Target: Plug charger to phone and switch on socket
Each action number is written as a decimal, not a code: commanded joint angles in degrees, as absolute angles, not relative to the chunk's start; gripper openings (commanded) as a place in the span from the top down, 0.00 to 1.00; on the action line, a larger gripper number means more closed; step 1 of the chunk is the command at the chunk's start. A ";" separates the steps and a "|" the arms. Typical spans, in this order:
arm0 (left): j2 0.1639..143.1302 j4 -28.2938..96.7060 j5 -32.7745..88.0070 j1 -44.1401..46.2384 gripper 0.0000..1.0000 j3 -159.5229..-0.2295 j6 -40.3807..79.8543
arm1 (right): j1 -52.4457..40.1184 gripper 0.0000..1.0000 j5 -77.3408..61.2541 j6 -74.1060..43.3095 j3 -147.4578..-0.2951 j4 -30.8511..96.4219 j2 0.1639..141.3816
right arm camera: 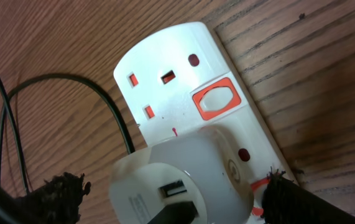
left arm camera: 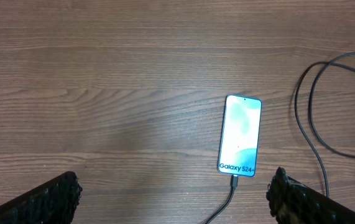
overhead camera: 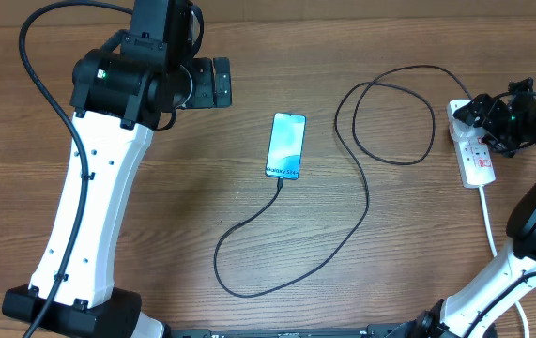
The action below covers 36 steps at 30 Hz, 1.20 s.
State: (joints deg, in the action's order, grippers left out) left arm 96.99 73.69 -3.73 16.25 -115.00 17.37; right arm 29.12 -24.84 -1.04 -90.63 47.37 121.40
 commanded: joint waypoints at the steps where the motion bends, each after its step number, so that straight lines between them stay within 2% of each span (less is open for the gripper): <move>1: 97.38 73.54 -4.47 16.25 0.00 -114.98 16.27 | 27.55 0.06 -28.18 -1.43 -89.93 49.21 124.03; 23: 97.38 73.54 -4.47 16.25 0.00 -114.98 16.27 | 25.61 0.05 -28.58 -1.45 -89.93 51.96 124.33; 25: 97.38 73.54 -4.47 16.25 0.00 -114.98 16.27 | 25.61 0.00 -28.49 -1.69 -89.93 51.72 124.31; 36: 97.38 73.54 -4.47 16.25 0.00 -114.98 16.27 | 25.89 0.00 -16.05 -10.24 -91.00 51.11 124.16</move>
